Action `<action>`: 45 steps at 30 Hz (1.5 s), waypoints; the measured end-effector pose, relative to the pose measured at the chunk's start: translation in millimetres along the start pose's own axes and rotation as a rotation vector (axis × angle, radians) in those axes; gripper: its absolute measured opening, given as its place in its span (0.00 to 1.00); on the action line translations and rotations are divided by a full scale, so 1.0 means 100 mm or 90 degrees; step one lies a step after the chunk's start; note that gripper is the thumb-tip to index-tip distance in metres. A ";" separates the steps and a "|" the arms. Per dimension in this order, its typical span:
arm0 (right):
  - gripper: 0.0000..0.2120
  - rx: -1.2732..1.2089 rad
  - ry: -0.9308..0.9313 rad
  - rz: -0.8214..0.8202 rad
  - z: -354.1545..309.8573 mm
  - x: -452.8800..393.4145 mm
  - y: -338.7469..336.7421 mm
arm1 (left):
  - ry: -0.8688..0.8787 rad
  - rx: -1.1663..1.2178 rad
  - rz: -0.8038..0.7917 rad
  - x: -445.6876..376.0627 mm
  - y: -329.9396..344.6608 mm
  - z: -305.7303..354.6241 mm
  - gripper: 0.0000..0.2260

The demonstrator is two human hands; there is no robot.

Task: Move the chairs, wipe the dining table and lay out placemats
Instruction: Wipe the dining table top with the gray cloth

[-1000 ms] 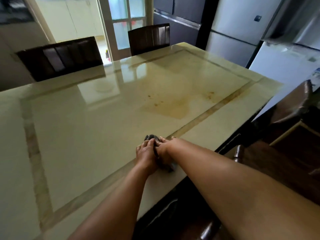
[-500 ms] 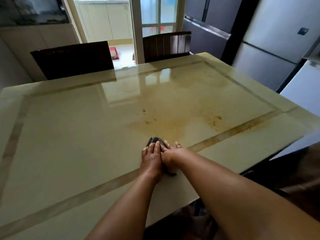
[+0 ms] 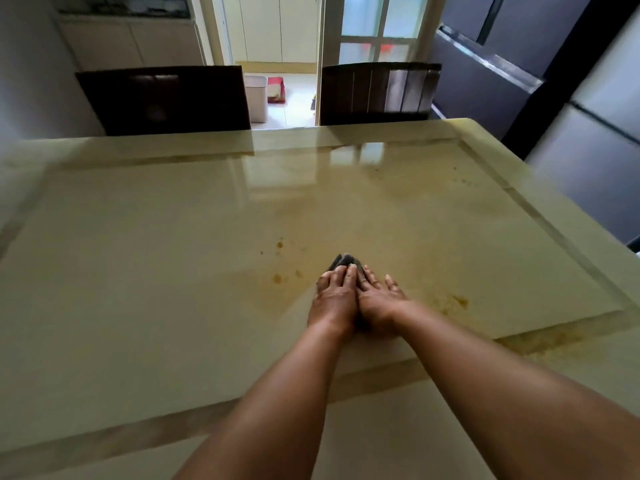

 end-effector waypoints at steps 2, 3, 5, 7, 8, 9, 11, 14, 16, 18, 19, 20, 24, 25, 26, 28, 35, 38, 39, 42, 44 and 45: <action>0.36 -0.015 -0.007 0.009 0.10 -0.08 -0.09 | 0.004 0.000 0.001 -0.16 -0.02 0.06 0.30; 0.36 -0.012 -0.015 0.010 0.15 -0.14 -0.12 | 0.002 0.002 -0.001 -0.25 -0.04 0.07 0.30; 0.37 0.003 -0.028 0.022 0.23 -0.24 -0.17 | 0.018 0.028 -0.015 -0.34 -0.12 0.11 0.30; 0.35 -0.026 -0.047 0.030 0.27 -0.33 -0.23 | 0.028 0.119 0.013 -0.33 -0.26 0.13 0.28; 0.33 -0.055 -0.064 0.038 0.28 -0.38 -0.27 | 0.009 0.174 0.067 -0.28 -0.37 0.07 0.25; 0.31 -0.088 -0.079 0.051 0.29 -0.41 -0.31 | -0.025 0.204 0.134 -0.18 -0.48 -0.05 0.22; 0.27 -0.112 -0.120 0.119 0.30 -0.45 -0.40 | -0.110 0.185 0.252 0.08 -0.62 -0.37 0.20; 0.26 -0.089 -0.141 0.200 0.26 -0.47 -0.38 | -0.220 0.107 0.307 0.46 -0.57 -0.86 0.20; 0.27 -0.094 -0.127 0.219 0.18 -0.47 -0.31 | -0.283 0.097 0.326 0.70 -0.54 -1.06 0.19; 0.27 -0.093 -0.174 0.199 -0.10 -0.39 -0.18 | -0.312 0.098 0.326 0.88 -0.50 -1.13 0.18; 0.27 -0.080 -0.223 0.180 -0.31 -0.31 -0.06 | -0.321 0.098 0.323 0.95 -0.48 -1.14 0.18; 0.28 -0.073 -0.279 0.159 -0.58 -0.20 0.08 | -0.332 0.097 0.322 1.02 -0.49 -1.16 0.18; 0.34 0.013 -0.398 0.088 -1.43 0.26 0.74 | -0.409 0.118 0.301 1.22 -0.51 -1.34 0.15; 0.36 0.046 -0.391 0.090 -1.52 0.32 0.84 | -0.420 0.122 0.296 1.28 -0.51 -1.39 0.15; 0.36 0.069 -0.380 0.101 -1.59 0.35 0.87 | -0.423 0.127 0.292 1.33 -0.51 -1.42 0.14; 0.36 0.079 -0.361 0.117 -1.70 0.40 0.83 | -0.410 0.161 0.293 1.43 -0.53 -1.49 0.13; 0.32 0.026 -0.378 0.075 -1.71 0.38 0.85 | -0.328 0.164 0.280 1.53 -0.55 -1.60 0.12; 0.29 0.057 -0.416 0.077 -1.75 0.24 0.78 | -0.327 0.179 0.288 1.43 -0.54 -1.65 0.12; 0.29 0.058 -0.424 0.080 -1.76 0.17 0.72 | -0.325 0.184 0.292 1.38 -0.56 -1.66 0.12; 0.27 0.047 -0.424 0.091 -1.78 -0.14 0.48 | -0.310 0.199 0.297 1.13 -0.63 -1.69 0.15; 0.27 0.053 -0.422 0.099 -1.77 -0.38 0.30 | -0.297 0.200 0.296 0.94 -0.68 -1.71 0.17; 0.27 0.060 -0.421 0.098 -1.77 -0.53 0.23 | -0.289 0.198 0.293 0.82 -0.69 -1.72 0.18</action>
Point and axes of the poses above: each hand's wrist, its own x-axis away from the middle knuckle, its own y-axis out of the palm, z = x × y, the point moved 9 cm from there along -x, towards the middle knuckle, and after that the axes turned 13 degrees about -x, right-handed, at the moved point
